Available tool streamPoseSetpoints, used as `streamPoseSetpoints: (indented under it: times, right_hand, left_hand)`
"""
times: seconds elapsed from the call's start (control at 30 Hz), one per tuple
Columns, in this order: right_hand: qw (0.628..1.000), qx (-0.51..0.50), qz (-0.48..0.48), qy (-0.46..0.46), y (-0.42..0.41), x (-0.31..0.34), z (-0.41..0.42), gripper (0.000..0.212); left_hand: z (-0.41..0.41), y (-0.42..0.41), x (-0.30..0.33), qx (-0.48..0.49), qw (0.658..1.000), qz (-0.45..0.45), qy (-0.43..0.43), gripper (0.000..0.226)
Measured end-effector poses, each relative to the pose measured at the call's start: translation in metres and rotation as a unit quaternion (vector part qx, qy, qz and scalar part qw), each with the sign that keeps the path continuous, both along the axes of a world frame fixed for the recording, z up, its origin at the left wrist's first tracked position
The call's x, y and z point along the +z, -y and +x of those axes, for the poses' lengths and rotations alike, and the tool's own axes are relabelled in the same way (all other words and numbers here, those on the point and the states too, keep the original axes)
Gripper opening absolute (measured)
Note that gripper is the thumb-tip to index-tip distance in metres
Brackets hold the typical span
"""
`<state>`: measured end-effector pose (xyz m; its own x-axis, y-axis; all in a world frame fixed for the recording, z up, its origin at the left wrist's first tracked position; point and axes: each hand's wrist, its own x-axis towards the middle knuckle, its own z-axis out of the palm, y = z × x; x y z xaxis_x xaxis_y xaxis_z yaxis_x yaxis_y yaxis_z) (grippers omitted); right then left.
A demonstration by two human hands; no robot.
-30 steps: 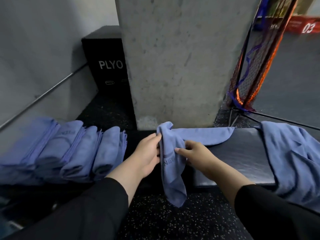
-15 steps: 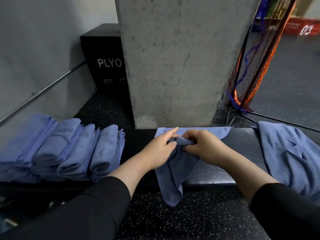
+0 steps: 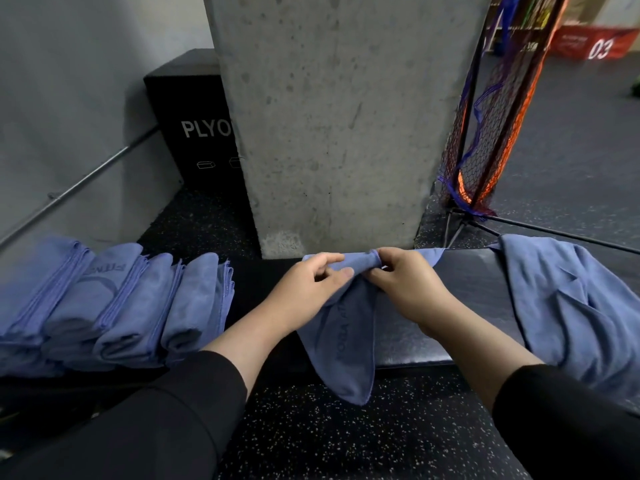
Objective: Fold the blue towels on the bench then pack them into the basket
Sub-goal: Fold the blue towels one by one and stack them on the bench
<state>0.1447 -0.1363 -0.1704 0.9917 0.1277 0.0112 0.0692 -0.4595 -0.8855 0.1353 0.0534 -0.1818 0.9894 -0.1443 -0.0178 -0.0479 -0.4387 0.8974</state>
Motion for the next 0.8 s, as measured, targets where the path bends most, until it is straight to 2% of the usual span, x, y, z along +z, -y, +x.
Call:
streamPoseSetpoints:
  times: [0.1, 0.17, 0.27, 0.33, 0.4, 0.43, 0.5, 0.6, 0.8]
  right_hand:
    - [0.999, -0.021, 0.027, 0.016, -0.004, -0.001, 0.002, 0.007]
    - [0.998, -0.041, 0.048, 0.004, -0.004, -0.003, 0.001, 0.005]
    - [0.995, 0.051, 0.058, -0.059, -0.005, -0.005, -0.004, 0.022]
    - [0.985, 0.131, -0.024, -0.107, -0.007, -0.010, -0.011, 0.025]
    - [0.969, 0.158, -0.150, -0.116, -0.007, -0.017, -0.015, 0.014]
    - [0.961, 0.153, -0.203, -0.107, -0.007, -0.021, -0.014, 0.018]
    - [0.957, 0.115, -0.251, -0.090, -0.006, -0.024, -0.013, 0.026]
    - [0.967, 0.036, -0.237, -0.091, -0.001, -0.015, -0.003, 0.025]
    - [0.945, -0.042, -0.314, -0.085, 0.023, -0.005, 0.018, 0.029]
  left_hand:
    - [0.001, 0.005, 0.007, 0.013, 0.999, -0.010, 0.030, 0.015]
    - [0.003, 0.006, 0.010, 0.031, 0.998, -0.020, 0.045, 0.014]
    - [0.006, 0.007, 0.014, 0.064, 0.994, -0.067, 0.056, 0.014]
    - [0.008, 0.006, 0.018, 0.091, 0.988, -0.106, 0.066, 0.013]
    - [0.010, 0.003, 0.022, 0.129, 0.979, -0.135, 0.085, 0.013]
    - [0.010, 0.000, 0.025, 0.149, 0.974, -0.143, 0.097, 0.014]
    - [0.010, -0.007, 0.030, 0.170, 0.967, -0.153, 0.113, 0.016]
    - [0.014, -0.017, 0.032, 0.190, 0.964, -0.137, 0.127, 0.020]
    - [0.028, -0.046, 0.025, 0.281, 0.944, -0.070, 0.160, 0.024]
